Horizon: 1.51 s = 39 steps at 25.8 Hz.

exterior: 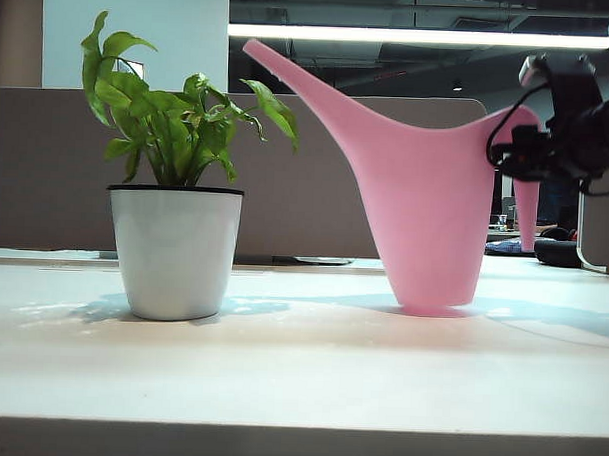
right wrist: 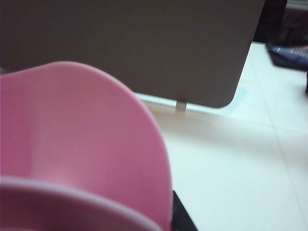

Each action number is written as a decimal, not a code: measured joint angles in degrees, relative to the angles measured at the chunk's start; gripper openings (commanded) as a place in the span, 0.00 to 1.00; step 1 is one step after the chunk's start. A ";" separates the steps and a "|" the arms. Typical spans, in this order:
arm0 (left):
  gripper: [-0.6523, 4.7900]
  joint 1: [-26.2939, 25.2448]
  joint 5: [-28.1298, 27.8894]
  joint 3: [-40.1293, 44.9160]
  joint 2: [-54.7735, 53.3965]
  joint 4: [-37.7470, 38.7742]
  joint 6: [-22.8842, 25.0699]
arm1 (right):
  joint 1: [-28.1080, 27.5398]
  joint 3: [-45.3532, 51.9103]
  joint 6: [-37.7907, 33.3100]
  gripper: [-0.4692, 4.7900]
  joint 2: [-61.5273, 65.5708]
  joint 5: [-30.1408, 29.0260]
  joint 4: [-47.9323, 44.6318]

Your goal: Pick up the watering can from the table, water the potted plant, and put the can back.

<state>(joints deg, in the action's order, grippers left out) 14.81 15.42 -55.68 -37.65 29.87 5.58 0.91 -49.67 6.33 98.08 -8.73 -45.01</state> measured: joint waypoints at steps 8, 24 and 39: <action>0.11 0.00 0.00 0.00 -0.02 0.00 0.00 | 0.11 -0.02 4.66 0.36 -9.92 -0.33 0.74; 0.11 0.00 0.07 0.00 0.00 -0.02 0.00 | 4.68 -5.42 27.47 0.36 -14.40 2.64 10.12; 0.11 0.02 1.07 0.02 0.35 0.02 0.00 | 7.50 -8.37 39.34 0.32 -14.97 8.31 11.47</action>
<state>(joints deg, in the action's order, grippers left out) 14.83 16.49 -55.66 -37.30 29.89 5.58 8.40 -58.04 45.67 83.11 -0.43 -33.54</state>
